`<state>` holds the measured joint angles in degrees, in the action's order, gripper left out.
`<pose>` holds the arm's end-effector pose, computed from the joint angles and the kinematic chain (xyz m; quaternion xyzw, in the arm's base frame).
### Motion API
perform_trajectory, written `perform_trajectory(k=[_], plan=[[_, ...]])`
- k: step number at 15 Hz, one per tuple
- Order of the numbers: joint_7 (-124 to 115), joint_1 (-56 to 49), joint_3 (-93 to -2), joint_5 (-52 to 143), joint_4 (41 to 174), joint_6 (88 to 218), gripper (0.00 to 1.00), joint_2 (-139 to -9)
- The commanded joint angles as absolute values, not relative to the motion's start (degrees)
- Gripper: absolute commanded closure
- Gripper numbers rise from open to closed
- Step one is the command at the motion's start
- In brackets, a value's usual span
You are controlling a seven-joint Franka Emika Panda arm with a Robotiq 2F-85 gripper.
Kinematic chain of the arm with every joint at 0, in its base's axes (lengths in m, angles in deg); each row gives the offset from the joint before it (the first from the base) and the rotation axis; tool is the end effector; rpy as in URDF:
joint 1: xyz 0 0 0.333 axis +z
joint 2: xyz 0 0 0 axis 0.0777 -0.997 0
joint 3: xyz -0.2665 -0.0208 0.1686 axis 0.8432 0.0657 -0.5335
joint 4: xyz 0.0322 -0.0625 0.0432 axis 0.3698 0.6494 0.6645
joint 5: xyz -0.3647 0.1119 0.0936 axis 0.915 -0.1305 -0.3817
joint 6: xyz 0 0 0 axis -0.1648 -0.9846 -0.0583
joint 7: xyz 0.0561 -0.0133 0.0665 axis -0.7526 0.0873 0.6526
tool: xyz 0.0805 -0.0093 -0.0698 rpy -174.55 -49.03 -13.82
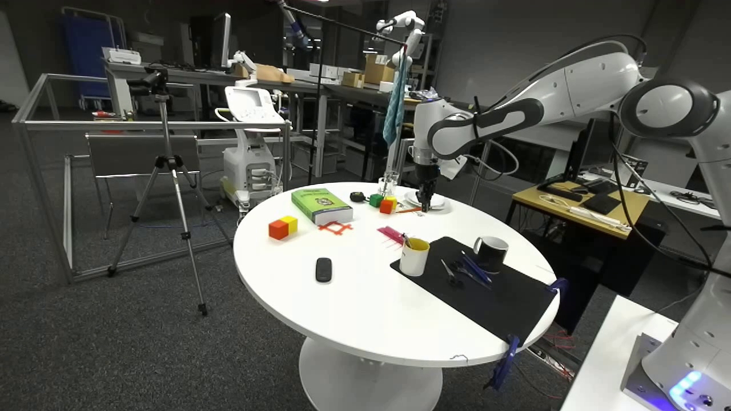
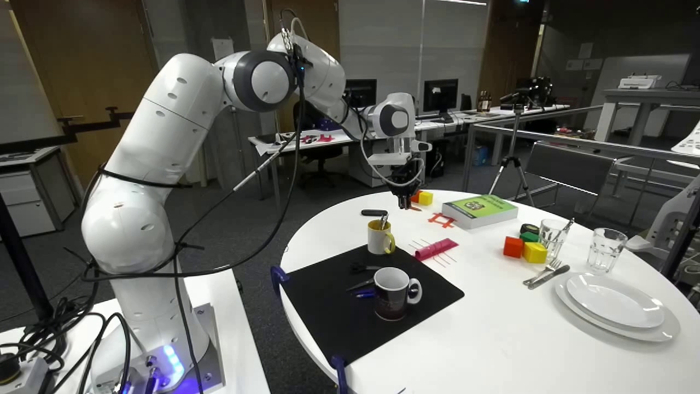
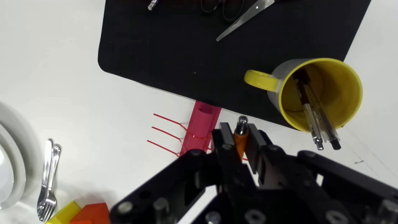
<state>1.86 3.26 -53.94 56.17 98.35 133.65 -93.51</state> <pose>0.7008 0.1031 0.3141 0.9833 0.1507 -0.0269 0.0981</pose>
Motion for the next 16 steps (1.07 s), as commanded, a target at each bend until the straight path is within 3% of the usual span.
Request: perform_trajectory(k=[1, 16], plan=[[-1.81, 2.48, -53.24, 55.57, 111.5, 142.77, 0.96, -85.58], [-8.68, 2.31, -49.56, 57.56, 138.21, 166.91, 0.96, -72.91]])
